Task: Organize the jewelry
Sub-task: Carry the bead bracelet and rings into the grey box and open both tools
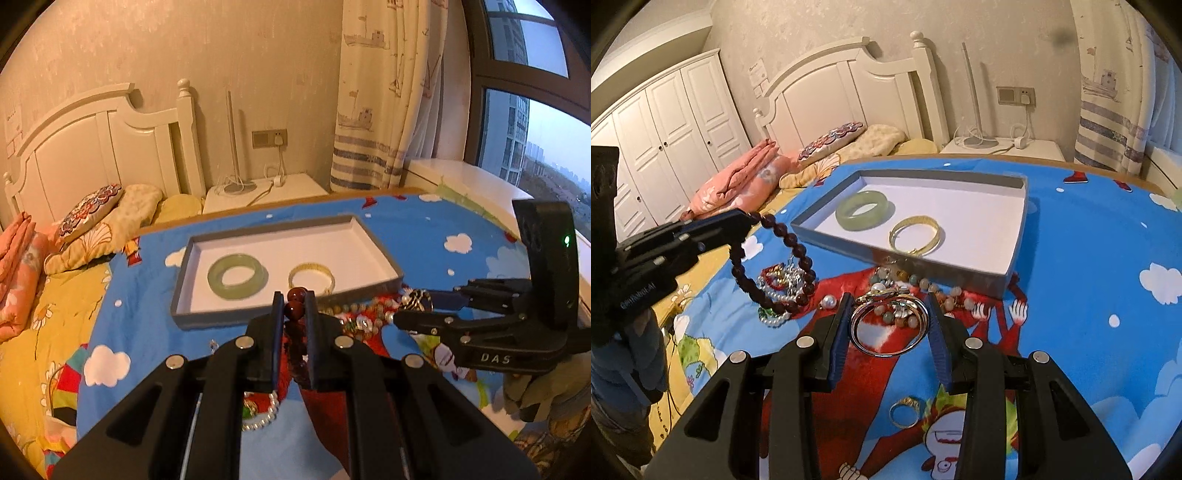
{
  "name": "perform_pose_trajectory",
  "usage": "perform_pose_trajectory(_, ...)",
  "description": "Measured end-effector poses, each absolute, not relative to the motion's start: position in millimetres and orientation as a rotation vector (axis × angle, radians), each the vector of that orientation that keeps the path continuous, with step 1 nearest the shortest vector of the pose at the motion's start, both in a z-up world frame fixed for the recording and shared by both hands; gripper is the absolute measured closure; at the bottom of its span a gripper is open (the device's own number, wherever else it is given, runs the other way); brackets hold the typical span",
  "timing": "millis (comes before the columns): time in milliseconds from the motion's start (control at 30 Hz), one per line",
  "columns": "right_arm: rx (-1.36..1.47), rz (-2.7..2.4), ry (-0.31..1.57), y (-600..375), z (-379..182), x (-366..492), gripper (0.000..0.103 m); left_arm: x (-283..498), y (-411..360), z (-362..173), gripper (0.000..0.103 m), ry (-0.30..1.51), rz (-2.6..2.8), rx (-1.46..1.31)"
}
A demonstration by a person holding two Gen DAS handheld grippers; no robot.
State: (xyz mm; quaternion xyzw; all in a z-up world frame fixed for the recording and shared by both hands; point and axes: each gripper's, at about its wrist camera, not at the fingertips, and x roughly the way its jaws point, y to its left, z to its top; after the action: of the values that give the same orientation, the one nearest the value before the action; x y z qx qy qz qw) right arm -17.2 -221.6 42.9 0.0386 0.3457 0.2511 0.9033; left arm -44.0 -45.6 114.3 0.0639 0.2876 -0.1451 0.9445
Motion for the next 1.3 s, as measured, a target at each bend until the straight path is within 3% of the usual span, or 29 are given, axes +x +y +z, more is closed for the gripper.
perform_pose_trajectory(800, 0.059, 0.407, 0.775, -221.5, 41.0, 86.8, 0.064, 86.0, -73.5, 123.1, 0.092, 0.598, -0.334, 0.143)
perform_pose_trajectory(1300, -0.035, 0.342, 0.839, -214.6, 20.7, 144.5, 0.064, 169.6, -90.1, 74.1, 0.092, 0.691, -0.307, 0.176)
